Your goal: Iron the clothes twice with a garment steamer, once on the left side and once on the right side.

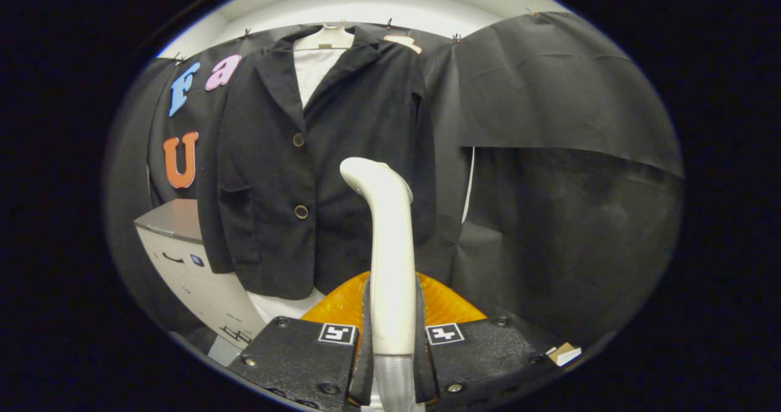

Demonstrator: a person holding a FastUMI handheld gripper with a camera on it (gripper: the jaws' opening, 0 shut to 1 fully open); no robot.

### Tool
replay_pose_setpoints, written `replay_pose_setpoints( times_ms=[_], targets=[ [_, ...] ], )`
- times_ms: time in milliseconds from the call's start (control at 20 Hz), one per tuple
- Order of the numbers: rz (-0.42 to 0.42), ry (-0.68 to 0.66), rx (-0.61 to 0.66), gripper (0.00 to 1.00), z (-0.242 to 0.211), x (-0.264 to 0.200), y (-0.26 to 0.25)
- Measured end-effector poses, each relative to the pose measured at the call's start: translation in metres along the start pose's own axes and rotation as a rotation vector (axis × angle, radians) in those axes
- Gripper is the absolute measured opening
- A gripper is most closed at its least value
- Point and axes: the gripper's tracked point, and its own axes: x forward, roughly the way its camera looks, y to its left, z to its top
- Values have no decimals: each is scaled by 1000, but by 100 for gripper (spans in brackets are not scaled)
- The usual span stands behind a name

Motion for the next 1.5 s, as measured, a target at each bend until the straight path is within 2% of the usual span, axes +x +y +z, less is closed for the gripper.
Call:
replay_pose_setpoints(
  times_ms=[300,850,1250,1500],
  targets=[
    [-23,63,-11,29,-37,2,-2],
    [-1,193,-52,29,-104,11,17],
    [3,262,-80,29,-138,11,24],
    [3,297,-70,29,-144,6,22]
  ],
)
